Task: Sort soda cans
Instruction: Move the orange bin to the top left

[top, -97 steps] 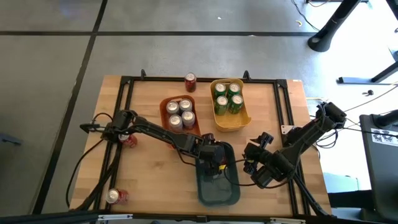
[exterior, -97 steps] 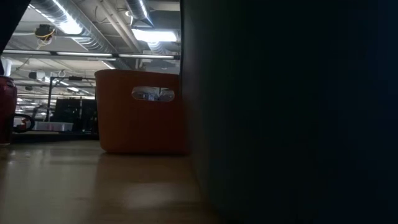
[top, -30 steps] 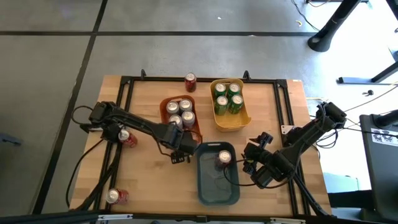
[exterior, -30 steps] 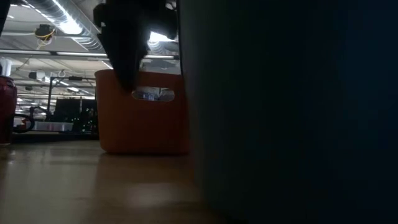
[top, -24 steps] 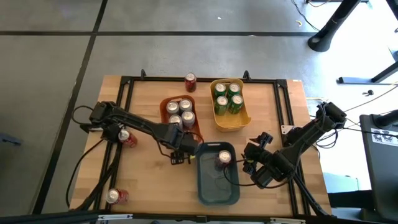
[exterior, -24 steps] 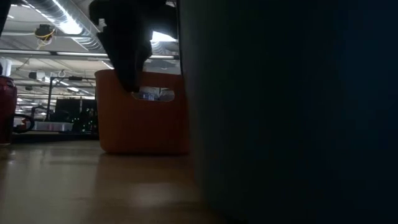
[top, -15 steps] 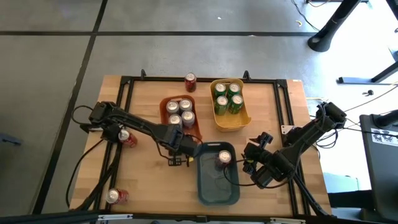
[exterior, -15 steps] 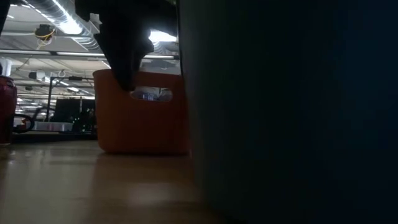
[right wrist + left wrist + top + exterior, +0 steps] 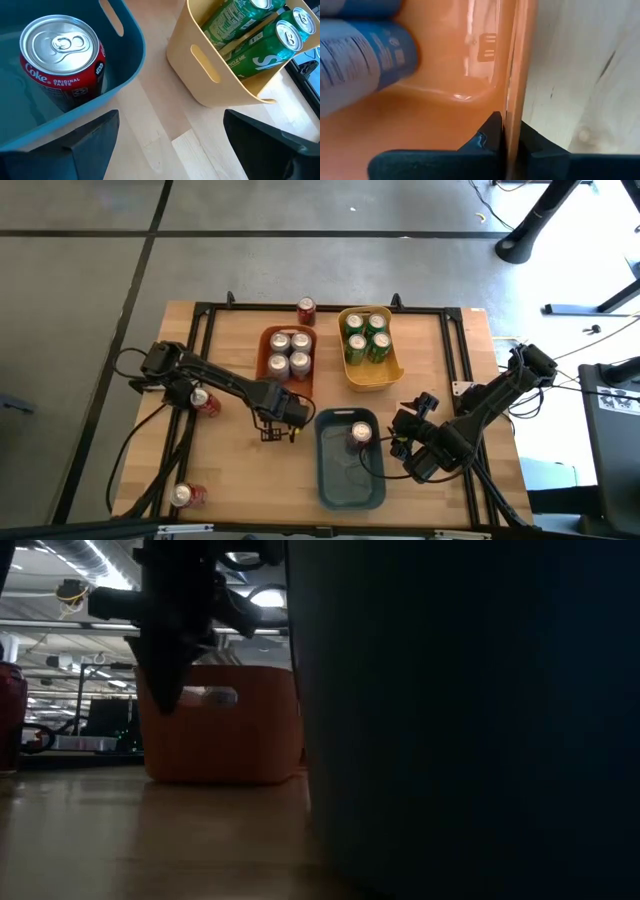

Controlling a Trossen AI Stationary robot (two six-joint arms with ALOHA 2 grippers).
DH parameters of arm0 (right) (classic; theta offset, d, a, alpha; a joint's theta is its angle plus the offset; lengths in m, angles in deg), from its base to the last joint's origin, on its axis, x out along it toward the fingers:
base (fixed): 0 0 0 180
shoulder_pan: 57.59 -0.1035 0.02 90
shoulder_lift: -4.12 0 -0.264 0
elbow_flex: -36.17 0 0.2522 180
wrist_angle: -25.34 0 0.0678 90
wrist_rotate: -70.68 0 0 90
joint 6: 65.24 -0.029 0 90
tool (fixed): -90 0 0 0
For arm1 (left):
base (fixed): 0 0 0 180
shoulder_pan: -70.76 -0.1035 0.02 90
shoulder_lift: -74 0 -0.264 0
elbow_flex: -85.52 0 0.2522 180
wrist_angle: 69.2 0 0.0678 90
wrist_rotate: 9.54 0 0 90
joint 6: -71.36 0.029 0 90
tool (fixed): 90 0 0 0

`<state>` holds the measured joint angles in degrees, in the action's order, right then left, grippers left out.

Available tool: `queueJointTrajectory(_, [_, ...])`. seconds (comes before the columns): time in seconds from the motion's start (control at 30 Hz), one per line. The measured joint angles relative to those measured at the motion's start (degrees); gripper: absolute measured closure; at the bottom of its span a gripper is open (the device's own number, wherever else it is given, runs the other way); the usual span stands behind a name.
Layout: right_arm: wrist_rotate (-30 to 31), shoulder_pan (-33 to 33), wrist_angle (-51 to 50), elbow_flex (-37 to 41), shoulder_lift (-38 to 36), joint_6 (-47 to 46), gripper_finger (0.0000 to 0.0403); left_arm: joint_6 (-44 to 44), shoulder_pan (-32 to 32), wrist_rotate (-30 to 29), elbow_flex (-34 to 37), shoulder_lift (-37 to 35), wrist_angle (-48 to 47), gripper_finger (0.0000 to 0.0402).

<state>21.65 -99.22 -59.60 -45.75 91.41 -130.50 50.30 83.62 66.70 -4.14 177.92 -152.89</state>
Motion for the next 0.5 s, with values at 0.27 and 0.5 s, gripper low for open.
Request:
queueJointTrajectory(0.27, [0.2, 0.0, 0.3, 0.0, 0.0, 1.1, 0.0045, -5.1, -0.2, 0.1, 1.1, -1.4, -0.6, 0.0398])
queueJointTrajectory(0.5, [0.6, 0.0, 0.7, 0.0, 0.0, 1.1, 0.0045, -11.5, -1.3, 1.2, 2.0, -5.6, -0.9, 0.0399])
